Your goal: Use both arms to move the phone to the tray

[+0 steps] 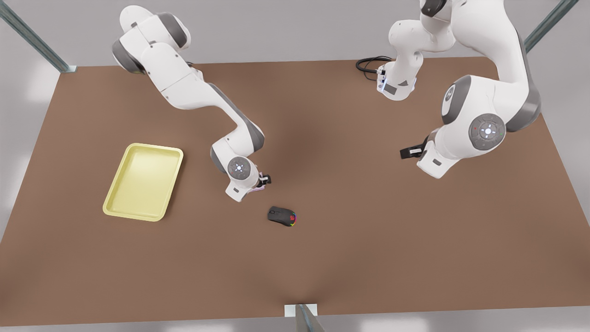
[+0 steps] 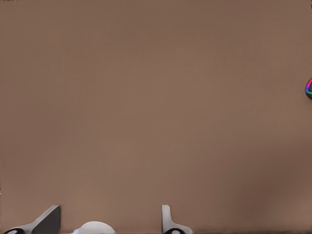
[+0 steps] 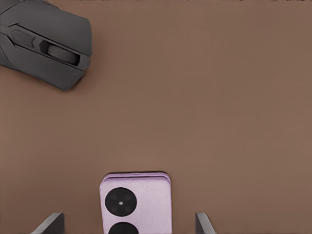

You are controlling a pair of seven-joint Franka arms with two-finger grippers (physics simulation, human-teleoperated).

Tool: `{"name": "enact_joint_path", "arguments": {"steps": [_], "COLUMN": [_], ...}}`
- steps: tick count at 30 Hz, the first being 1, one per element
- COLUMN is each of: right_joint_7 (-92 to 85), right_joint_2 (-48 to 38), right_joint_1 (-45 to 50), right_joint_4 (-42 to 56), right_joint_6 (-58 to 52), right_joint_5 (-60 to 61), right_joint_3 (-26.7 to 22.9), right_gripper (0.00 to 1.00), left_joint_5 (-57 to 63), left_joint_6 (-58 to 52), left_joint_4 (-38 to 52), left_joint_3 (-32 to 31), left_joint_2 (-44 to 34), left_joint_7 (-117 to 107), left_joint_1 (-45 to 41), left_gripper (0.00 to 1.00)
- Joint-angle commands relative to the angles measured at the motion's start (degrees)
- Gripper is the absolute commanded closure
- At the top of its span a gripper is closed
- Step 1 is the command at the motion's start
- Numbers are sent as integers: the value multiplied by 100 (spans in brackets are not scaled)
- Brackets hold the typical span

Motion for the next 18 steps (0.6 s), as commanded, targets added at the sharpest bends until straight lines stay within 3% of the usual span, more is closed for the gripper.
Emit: {"name": "enact_joint_path", "arguments": {"steps": [1, 6, 18], "right_joint_7": [-78, -1326, -1362], "right_joint_2": [34, -45, 8], "right_joint_1": [-23, -111, -32], "right_joint_4": [-9, -615, -958], "right_joint_6": [452, 1023, 1445], "right_joint_5": [-9, 44, 26], "right_joint_3": [2, -103, -51], "right_gripper": [0, 0, 0], "left_joint_5": [13, 22, 13], "left_joint_6": [-71, -44, -27], "left_joint_4": [-2, -2, 7], "left_joint_3": [-2, -2, -2], "left_joint_2": [8, 60, 87], "left_joint_7": [1756, 1747, 1747], "left_joint_1": [-2, -2, -2], "left_gripper": [0, 0, 0]}}
